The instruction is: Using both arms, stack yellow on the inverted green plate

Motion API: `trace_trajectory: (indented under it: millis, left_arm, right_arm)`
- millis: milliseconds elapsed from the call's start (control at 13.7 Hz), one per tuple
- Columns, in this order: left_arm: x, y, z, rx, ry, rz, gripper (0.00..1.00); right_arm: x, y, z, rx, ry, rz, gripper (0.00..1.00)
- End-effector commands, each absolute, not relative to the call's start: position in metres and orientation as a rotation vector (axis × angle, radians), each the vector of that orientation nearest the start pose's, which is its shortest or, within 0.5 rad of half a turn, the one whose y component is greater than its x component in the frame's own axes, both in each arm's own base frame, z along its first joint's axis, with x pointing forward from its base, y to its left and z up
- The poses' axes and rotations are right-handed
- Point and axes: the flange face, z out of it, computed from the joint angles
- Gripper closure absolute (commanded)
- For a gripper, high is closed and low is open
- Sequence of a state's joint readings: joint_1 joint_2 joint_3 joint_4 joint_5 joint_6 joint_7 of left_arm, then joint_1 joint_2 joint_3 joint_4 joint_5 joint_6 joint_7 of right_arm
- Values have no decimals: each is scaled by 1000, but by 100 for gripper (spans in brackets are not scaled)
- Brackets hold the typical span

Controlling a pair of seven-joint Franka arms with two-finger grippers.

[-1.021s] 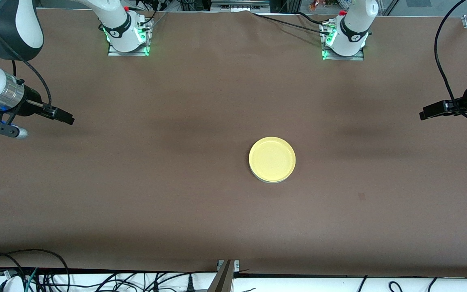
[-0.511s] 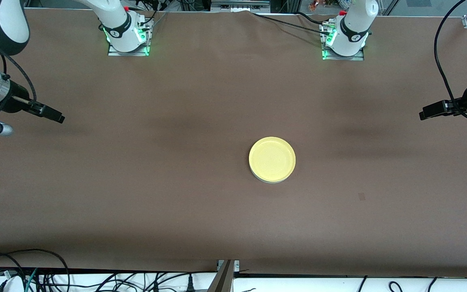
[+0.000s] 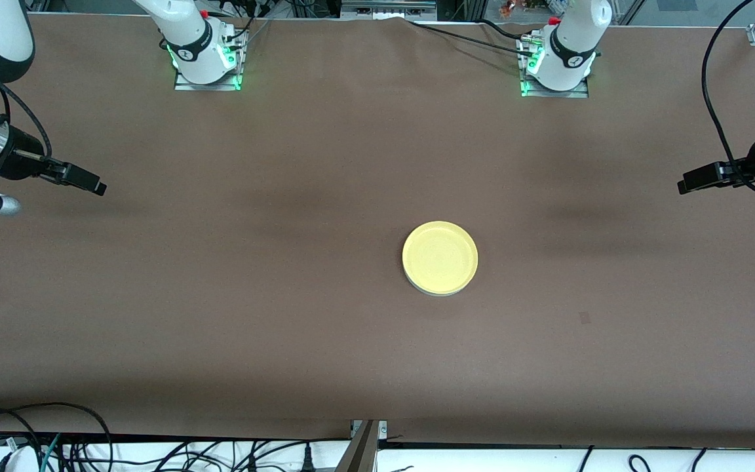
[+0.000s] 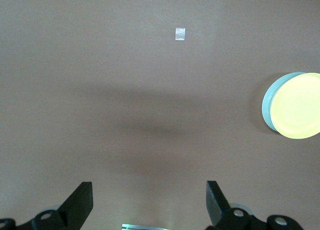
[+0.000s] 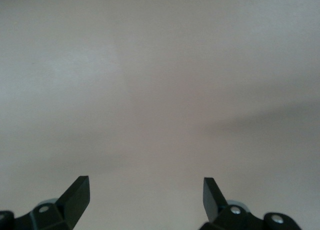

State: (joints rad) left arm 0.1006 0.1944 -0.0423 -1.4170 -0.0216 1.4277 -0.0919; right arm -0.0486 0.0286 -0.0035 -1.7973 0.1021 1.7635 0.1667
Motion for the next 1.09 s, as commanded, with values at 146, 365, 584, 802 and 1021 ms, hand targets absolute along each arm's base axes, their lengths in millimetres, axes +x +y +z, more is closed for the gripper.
trace_trajectory:
  millis: [146,365,584,802,1021]
  left_arm:
    - [595,34,575,-3183,-213,282,0]
    - [595,33,575,-3184,-213,282,0]
    - [595,33,574,-3182,-211,285,0]
    - [595,33,575,-3184,-211,283,0]
    - [595,33,574,-3184,-211,285,0]
  right_arm:
    - [555,-4,534,-3031,122,99,0]
    - [556,-6,531,-3037,64,109,0]
    - [563,-7,547,-3045,57,61,0]
    - [555,-9,540,-3054,88,158,0]
    - [555,-7,542,-3093,137,156,0]
